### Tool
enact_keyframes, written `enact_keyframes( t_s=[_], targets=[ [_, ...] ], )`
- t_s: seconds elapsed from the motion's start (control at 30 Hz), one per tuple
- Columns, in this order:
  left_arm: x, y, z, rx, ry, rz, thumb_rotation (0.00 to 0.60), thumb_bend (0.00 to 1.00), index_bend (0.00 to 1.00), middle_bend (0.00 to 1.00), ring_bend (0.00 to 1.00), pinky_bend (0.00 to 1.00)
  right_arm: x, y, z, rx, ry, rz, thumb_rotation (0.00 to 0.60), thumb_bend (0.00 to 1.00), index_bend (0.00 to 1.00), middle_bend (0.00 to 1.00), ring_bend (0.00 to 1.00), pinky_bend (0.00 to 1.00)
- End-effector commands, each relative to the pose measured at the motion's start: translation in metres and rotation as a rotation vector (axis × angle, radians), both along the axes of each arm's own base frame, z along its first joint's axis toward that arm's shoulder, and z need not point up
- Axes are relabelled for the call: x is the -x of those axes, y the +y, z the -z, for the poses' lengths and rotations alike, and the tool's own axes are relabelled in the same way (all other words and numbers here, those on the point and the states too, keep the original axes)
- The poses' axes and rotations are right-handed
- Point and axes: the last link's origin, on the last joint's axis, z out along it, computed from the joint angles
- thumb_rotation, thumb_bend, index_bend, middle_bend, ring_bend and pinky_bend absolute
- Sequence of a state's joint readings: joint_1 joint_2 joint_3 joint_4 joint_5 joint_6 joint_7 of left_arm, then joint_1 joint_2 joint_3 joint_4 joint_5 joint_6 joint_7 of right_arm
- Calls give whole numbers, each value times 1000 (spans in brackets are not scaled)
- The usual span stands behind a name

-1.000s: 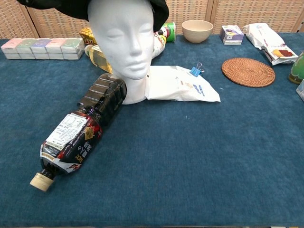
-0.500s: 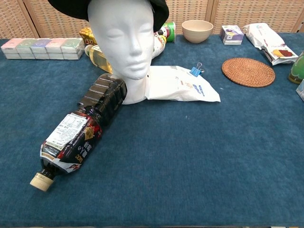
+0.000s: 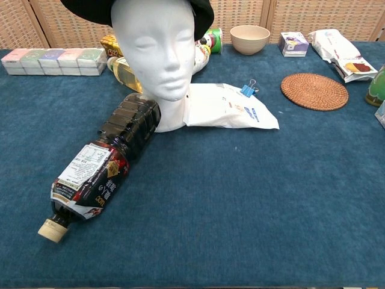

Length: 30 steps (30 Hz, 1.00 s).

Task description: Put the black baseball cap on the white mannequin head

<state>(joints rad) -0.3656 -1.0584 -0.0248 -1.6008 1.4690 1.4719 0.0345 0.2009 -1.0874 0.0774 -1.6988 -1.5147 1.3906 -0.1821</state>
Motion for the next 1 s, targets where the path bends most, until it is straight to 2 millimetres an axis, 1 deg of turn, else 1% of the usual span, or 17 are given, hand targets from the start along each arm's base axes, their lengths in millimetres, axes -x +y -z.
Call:
enact_keyframes(
  t_s=[0.03,0.1,0.23,0.27,0.3,0.4,0.57,1.0],
  targets=[
    [11,-5,-3,-38,-8,-38,600,258,615,425,340,534,0,-1,-1,7,7,5,600,150,358,459,520,510],
    [19,-9,-3,-49,-16,-71,600,261,653,466,371,556,1,-1,-1,10,13,10,600,150,358,459,521,511],
    [35,-20,-2,-44,-10,-155,600,264,660,486,386,566,1,0,-2,16,23,18,600,150,363,459,521,511],
    [45,-30,-4,-51,-2,-209,600,263,660,486,386,566,2,0,-2,16,26,22,600,150,363,459,521,510],
    [48,-36,-5,-60,-5,-230,600,262,660,486,386,566,2,-1,-2,17,28,24,600,149,363,459,520,511],
    [51,-43,-5,-62,-5,-253,600,264,660,487,386,566,1,-1,-2,17,28,24,600,149,363,459,520,511],
    [51,-46,-5,-47,-7,-265,600,263,660,487,386,566,0,-1,-2,20,24,17,600,150,364,459,521,511],
    [48,-46,-6,-36,-2,-266,600,263,660,487,386,566,0,1,-4,26,22,15,600,149,364,459,520,511]
  ],
)
